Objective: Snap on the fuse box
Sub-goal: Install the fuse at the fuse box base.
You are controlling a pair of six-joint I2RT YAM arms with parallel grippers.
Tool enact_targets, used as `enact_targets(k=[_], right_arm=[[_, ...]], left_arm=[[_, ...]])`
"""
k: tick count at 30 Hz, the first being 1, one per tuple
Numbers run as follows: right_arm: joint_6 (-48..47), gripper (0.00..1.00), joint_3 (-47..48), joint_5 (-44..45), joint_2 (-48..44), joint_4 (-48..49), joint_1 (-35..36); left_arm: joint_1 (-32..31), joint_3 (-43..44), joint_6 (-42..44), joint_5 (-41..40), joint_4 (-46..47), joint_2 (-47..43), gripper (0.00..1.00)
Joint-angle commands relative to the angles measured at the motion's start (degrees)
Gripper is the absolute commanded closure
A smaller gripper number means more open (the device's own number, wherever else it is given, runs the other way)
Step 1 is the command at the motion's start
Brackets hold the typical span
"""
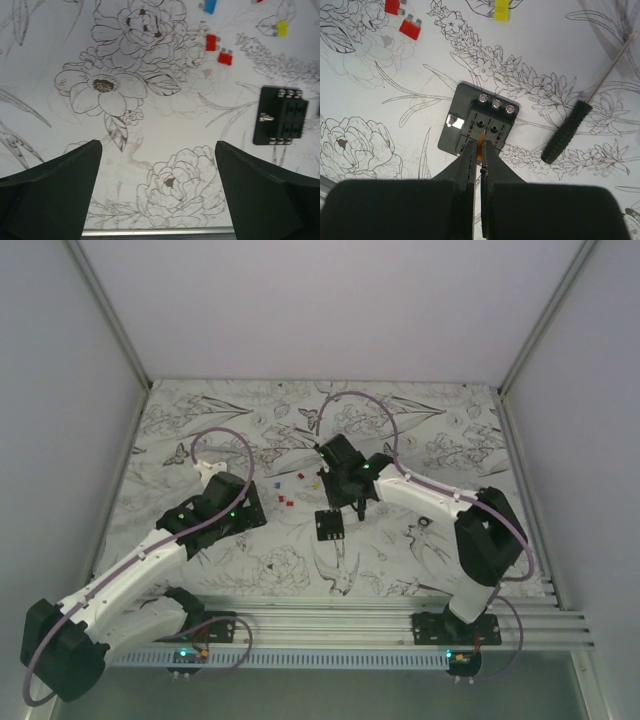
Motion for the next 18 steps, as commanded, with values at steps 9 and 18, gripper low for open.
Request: enact_targets(k=[9, 18], right_arm=[[2.2, 1.00, 9.2, -3.3, 9.6, -8.2, 0.6], [3.8, 1.00, 10.7, -4.1, 12.2, -7.5, 1.7]], left_arm=[[1.7, -1.2, 6.8, -3.3, -5.6, 2.2, 0.00], [2.1, -1.4, 6.6, -3.0, -5.7, 2.4, 0.00]])
